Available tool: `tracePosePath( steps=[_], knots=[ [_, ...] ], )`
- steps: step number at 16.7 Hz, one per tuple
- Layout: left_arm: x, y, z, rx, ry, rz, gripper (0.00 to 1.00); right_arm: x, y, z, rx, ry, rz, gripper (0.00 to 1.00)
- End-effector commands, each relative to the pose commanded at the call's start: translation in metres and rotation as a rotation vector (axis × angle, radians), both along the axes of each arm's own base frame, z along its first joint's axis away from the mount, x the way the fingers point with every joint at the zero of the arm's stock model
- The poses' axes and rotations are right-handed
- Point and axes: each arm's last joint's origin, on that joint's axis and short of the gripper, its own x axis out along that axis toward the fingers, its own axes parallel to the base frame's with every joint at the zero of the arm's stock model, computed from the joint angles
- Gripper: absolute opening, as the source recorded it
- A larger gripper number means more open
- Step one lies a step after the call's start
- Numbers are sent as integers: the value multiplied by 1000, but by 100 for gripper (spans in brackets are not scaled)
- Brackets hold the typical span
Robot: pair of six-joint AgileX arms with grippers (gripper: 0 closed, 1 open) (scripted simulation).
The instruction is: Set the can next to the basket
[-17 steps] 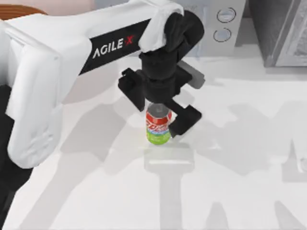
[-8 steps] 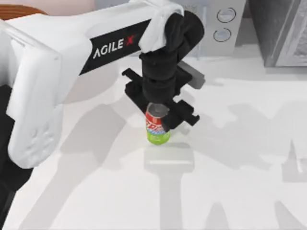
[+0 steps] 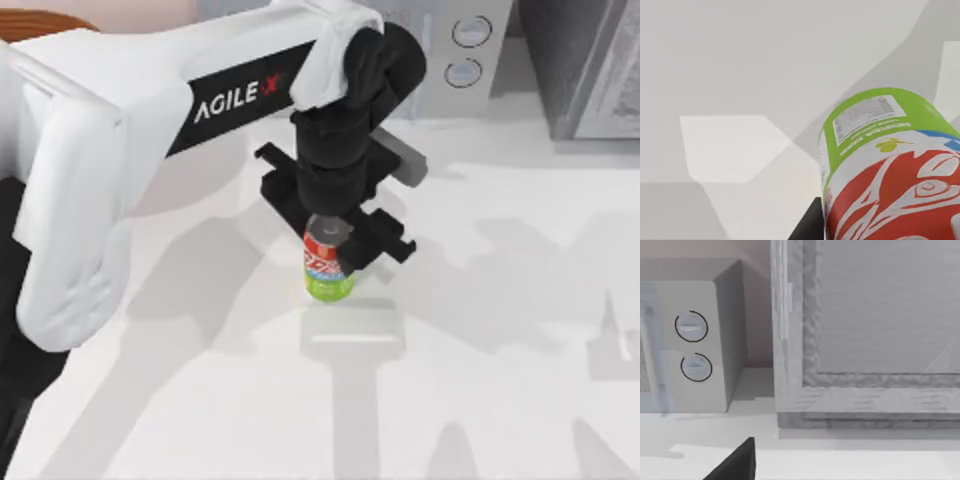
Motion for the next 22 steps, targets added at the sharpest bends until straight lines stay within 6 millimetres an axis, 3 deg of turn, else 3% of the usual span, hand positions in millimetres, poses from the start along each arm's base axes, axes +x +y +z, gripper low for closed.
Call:
tracePosePath(
  steps=[6, 8, 12, 15, 17, 19, 22],
  knots=[
    [3, 7, 2, -3, -3, 27, 0, 0, 0, 0, 0, 0, 0, 100],
    [10, 32, 8, -7, -9, 111, 0, 0, 0, 0, 0, 0, 0, 100],
    [16, 110, 16, -5, -7, 373, 0, 0, 0, 0, 0, 0, 0, 100],
    [7, 175, 16, 5, 6, 605, 0, 0, 0, 0, 0, 0, 0, 100],
    [-2, 206, 18, 4, 4, 723, 0, 0, 0, 0, 0, 0, 0, 100],
    [-7, 220, 19, 0, -3, 781, 0, 0, 0, 0, 0, 0, 0, 100],
    [-8, 222, 20, 0, -4, 785, 0, 0, 0, 0, 0, 0, 0, 100]
  ],
)
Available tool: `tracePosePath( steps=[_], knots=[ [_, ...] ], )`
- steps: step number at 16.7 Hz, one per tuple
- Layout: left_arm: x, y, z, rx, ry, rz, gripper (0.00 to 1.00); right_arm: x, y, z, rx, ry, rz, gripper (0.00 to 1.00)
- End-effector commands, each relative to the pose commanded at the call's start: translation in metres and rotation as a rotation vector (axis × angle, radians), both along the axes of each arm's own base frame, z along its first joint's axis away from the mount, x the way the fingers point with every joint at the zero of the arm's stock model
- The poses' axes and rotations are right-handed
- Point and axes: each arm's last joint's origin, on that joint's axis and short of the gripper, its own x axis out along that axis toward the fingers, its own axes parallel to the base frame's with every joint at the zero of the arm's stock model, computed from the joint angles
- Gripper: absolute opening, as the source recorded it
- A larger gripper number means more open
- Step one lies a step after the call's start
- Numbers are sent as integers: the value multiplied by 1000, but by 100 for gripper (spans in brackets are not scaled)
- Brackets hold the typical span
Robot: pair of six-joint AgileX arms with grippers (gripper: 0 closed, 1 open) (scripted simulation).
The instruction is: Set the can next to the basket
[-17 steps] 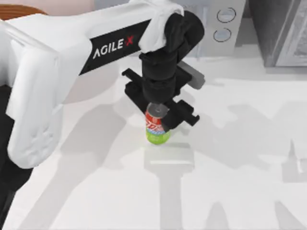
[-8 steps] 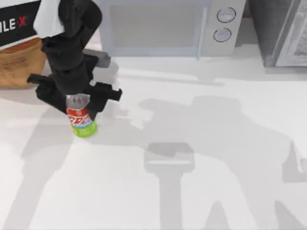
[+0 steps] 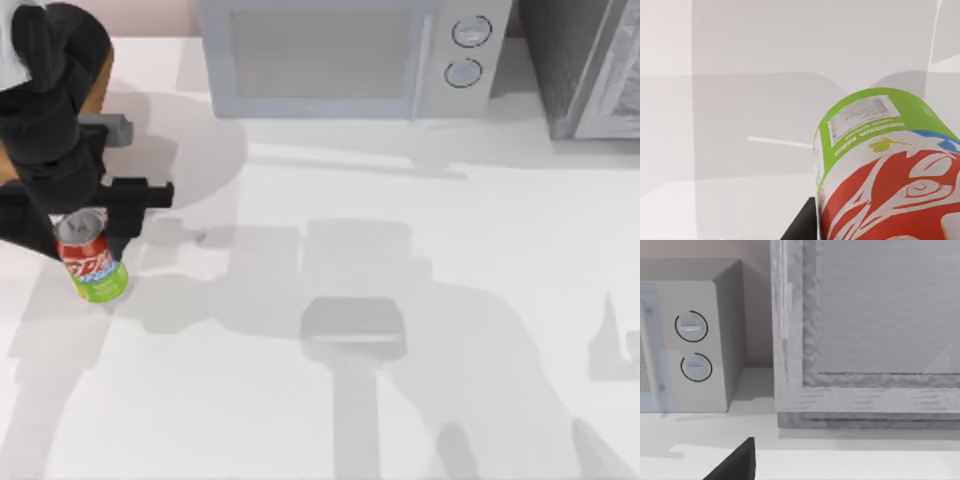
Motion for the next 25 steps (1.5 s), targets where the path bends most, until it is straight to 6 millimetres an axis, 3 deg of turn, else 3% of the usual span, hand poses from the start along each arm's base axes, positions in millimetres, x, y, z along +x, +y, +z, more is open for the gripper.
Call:
tracePosePath(
  steps=[3, 9, 16, 20, 25],
  knots=[
    [-1, -6, -3, 18, 9, -26, 0, 0, 0, 0, 0, 0, 0, 100],
    [-8, -40, -16, 117, -1, -159, 0, 0, 0, 0, 0, 0, 0, 100],
    [0, -1, -9, 2, 1, -3, 0, 0, 0, 0, 0, 0, 0, 100],
    [0, 0, -8, 0, 0, 0, 0, 0, 0, 0, 0, 0, 0, 100],
    [0, 0, -8, 0, 0, 0, 38, 0, 0, 0, 0, 0, 0, 100]
  ],
)
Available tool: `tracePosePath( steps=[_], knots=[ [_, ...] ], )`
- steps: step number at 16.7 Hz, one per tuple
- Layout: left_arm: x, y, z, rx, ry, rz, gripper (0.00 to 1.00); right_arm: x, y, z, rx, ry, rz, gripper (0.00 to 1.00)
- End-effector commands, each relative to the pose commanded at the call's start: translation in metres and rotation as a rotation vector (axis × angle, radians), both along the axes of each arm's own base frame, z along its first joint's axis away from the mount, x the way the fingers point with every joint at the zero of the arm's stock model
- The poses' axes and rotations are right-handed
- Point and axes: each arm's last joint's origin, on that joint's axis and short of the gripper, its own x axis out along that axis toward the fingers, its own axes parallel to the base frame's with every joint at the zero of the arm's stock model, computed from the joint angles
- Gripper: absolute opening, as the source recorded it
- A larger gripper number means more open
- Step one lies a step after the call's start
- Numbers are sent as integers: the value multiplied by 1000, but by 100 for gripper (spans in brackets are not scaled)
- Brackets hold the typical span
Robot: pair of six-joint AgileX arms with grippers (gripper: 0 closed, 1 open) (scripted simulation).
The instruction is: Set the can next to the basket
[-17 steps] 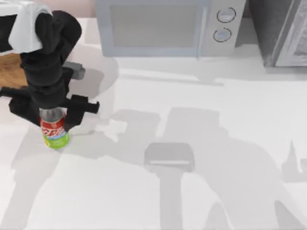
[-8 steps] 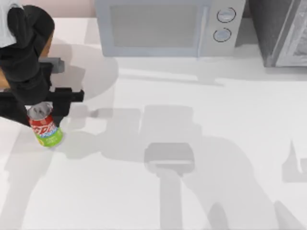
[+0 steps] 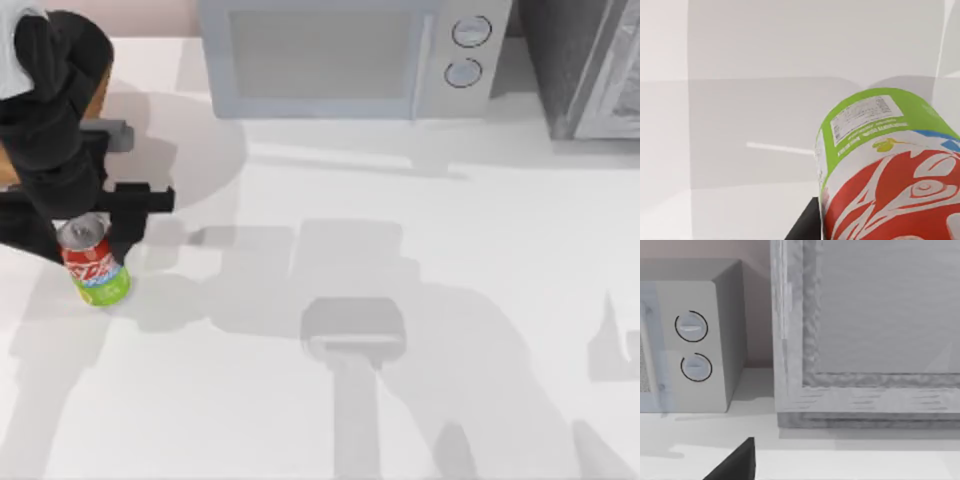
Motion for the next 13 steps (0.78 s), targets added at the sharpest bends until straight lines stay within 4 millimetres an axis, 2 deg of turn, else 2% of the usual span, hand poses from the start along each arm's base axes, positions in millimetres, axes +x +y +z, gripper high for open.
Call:
tracePosePath(
  steps=[8, 13],
  knots=[
    [0, 0, 0, 0, 0, 0, 98, 0, 0, 0, 0, 0, 0, 100],
    [0, 0, 0, 0, 0, 0, 100, 0, 0, 0, 0, 0, 0, 100]
  ],
)
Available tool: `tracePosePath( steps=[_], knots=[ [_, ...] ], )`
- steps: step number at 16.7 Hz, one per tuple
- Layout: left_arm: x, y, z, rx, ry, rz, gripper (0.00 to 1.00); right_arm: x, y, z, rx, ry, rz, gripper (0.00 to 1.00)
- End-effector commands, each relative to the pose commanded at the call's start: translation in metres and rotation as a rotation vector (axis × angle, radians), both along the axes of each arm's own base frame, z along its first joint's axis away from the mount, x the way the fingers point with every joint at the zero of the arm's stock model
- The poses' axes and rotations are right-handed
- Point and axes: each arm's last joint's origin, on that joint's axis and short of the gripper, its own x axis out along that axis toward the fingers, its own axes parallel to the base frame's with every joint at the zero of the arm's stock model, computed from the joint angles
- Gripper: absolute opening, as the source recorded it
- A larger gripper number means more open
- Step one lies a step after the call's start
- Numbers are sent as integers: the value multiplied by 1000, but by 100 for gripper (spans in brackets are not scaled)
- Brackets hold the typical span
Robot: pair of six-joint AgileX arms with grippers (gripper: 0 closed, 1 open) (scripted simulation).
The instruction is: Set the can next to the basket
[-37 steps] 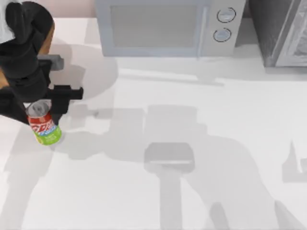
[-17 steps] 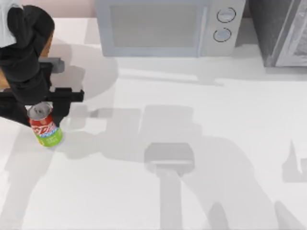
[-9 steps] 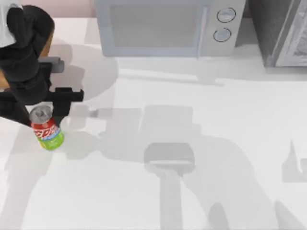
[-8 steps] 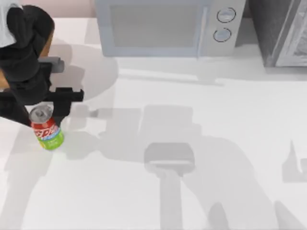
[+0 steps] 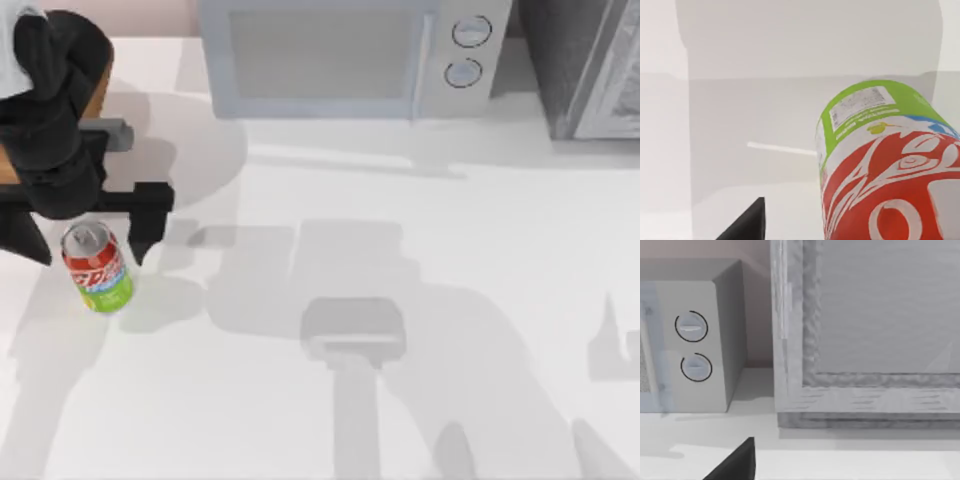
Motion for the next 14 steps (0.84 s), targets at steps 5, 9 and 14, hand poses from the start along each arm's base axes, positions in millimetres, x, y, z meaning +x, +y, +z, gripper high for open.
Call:
tracePosePath(
  steps=[5, 9, 14],
  knots=[
    [0, -1, 0, 0, 2, -6, 100, 0, 0, 0, 0, 0, 0, 100],
    [1, -1, 19, 0, 1, 0, 100, 0, 0, 0, 0, 0, 0, 100],
    [0, -1, 40, 0, 1, -2, 100, 0, 0, 0, 0, 0, 0, 100]
  ],
)
